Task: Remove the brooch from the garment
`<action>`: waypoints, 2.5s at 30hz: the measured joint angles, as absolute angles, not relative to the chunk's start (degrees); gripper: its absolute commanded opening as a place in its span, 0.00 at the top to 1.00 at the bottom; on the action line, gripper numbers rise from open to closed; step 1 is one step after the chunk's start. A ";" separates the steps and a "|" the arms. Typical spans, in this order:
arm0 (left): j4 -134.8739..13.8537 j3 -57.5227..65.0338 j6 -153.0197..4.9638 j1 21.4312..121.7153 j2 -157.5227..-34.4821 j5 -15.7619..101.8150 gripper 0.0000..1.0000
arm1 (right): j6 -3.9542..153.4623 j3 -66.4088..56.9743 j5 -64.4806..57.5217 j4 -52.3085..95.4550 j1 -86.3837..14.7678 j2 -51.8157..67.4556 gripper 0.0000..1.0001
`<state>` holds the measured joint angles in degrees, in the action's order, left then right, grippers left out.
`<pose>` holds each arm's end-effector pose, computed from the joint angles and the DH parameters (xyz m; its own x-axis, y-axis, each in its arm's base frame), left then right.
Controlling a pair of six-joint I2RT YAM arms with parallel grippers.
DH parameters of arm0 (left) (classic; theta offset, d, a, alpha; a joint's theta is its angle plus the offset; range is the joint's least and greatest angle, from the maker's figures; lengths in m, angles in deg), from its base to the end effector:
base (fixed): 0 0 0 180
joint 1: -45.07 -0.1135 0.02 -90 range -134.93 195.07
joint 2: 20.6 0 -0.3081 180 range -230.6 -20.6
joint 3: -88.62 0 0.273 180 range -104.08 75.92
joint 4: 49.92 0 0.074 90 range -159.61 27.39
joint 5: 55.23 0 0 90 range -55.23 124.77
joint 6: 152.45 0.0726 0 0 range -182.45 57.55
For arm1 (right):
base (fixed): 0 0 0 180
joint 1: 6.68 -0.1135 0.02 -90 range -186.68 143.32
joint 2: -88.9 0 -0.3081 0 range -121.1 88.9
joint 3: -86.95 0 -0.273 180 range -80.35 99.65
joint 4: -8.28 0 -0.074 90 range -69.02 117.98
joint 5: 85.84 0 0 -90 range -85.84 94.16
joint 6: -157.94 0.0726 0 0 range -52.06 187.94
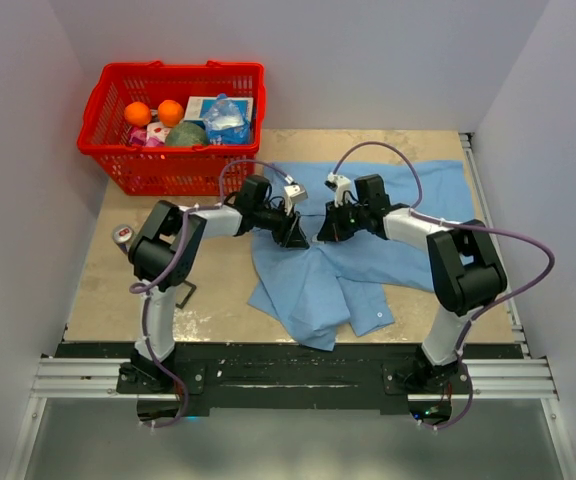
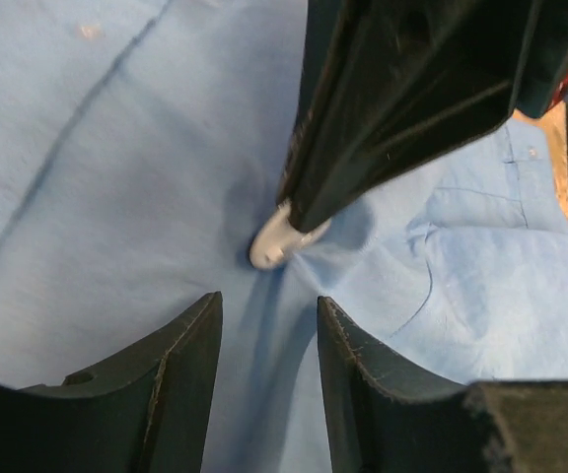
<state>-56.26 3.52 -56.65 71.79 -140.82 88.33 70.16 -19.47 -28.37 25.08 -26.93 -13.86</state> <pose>0.4080 -0.2708 0.1451 -0.5070 0.3224 -0.7994 0.8612 0.2281 -0.4542 0.3809 0.1821 0.1837 -0.6990 -0.2231 -0.6794 -0.6158 0.6708 0.4133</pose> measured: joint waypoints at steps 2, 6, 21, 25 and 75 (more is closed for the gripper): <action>-56.26 4.75 -59.09 72.91 -140.82 85.81 0.55 | 72.54 -20.06 -28.09 24.29 -25.64 -15.02 1.00; -54.56 6.69 -64.25 74.99 -140.73 83.43 0.56 | 77.41 -20.30 -28.42 20.75 -24.09 -18.80 1.00; -51.78 8.62 -70.44 74.11 -136.75 82.77 0.55 | 83.67 -19.69 -35.72 14.93 -22.34 -22.12 1.00; -54.71 8.68 -69.21 70.94 -131.14 83.60 0.55 | 83.64 -19.69 -38.12 14.37 -22.36 -21.62 1.00; -62.28 -1.46 -53.04 70.22 -142.70 93.94 0.60 | 73.76 -16.28 -47.89 17.56 -24.31 -21.95 1.00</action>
<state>-62.28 -1.46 -53.04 70.22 -142.70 93.94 73.76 -16.28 -47.89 17.56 -24.31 -21.95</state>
